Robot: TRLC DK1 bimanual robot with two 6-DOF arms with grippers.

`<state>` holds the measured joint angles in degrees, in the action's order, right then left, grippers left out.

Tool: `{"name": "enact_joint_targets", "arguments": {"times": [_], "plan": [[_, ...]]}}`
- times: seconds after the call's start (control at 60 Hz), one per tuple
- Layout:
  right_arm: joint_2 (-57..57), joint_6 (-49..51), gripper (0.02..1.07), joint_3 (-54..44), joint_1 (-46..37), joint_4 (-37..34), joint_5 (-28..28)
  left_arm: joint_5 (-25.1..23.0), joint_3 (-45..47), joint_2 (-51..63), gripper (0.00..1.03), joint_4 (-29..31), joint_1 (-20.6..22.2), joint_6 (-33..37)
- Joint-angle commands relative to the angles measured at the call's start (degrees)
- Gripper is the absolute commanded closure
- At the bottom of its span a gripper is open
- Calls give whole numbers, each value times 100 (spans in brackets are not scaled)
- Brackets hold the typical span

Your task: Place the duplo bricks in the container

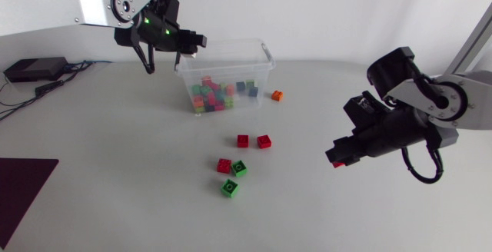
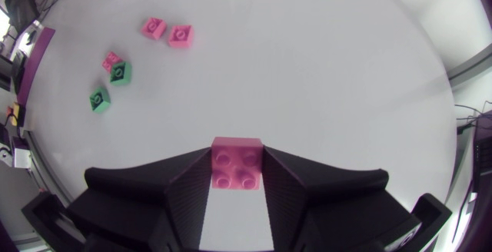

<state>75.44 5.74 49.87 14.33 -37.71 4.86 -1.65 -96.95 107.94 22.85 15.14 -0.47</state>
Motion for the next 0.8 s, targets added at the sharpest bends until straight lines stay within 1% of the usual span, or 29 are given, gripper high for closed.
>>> {"name": "enact_joint_targets", "arguments": {"times": [0.0,0.183,0.433,0.617,0.7,0.783], "plan": [[-12,-152,82,260,141,-105,41,-37,-316,131,75,-176,-37,-190],[103,-161,82,594,290,-17,103,7,-633,447,74,-299,-28,-225],[261,-152,82,990,527,-25,94,262,-1300,1010,74,-369,-19,-234],[331,-152,83,1095,615,-43,85,402,-1573,1185,72,-360,33,-252],[357,-152,82,1087,624,-17,85,455,-1740,1300,72,-264,51,-252],[384,-143,83,1087,624,-17,85,517,-2012,1467,68,-9,60,-243]]}}
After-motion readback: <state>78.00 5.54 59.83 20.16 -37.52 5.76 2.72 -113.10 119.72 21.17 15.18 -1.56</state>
